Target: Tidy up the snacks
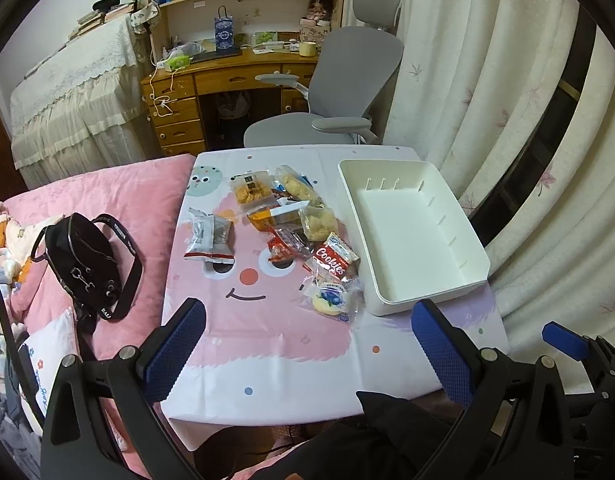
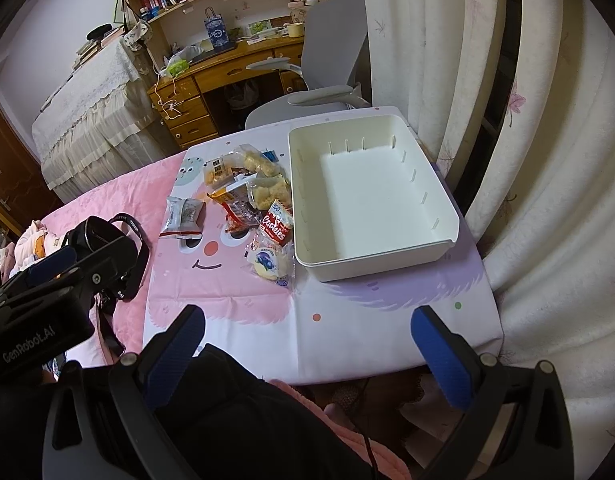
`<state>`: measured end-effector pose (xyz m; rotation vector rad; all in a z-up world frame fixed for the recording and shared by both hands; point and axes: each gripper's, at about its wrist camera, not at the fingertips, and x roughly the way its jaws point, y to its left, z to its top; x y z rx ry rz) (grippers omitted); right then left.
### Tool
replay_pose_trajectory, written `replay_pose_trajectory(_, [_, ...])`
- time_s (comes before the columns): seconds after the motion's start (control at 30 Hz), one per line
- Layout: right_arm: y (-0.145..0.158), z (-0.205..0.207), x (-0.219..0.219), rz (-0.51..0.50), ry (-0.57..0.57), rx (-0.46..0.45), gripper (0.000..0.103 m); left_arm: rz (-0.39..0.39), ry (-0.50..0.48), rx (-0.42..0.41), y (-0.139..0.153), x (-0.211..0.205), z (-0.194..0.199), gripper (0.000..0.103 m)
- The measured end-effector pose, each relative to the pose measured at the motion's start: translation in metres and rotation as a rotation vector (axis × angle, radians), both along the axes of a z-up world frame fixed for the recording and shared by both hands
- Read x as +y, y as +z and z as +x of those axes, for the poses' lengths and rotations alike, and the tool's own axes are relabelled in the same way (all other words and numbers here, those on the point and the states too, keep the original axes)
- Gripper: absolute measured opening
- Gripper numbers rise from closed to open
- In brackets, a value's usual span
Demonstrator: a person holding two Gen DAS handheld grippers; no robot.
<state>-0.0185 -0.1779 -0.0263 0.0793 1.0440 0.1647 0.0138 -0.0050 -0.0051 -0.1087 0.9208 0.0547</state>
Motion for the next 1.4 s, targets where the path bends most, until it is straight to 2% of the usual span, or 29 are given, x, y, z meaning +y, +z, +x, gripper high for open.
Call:
replay_pose_trajectory(0.43, [-0.002,0.015,-0.004,0.020,0.029,-0.001,0.103,-0.005,0.041,0.022,-0.001,0.002,0.016,0.100])
replay_pose_trajectory(0.6, [-0.003,0.025,-0.009,0.029,0.047,0.003,0.103,0.021,0.068,0.040,-0.004,-0.007,0.024,0.100])
replay_pose_trajectory(0.87, [-0.005,0.041,-0.026,0.038,0.071,0.009,0.103,-0.021,0.072,0.053,-0.008,-0.022,0.033,0.100])
replay_pose_trajectory(1.4, [-0.017,0.054,-0.050,0.065,0.147,0.048,0.103,0.012,0.139,0.073,-0.008,-0.048,0.025,0.100])
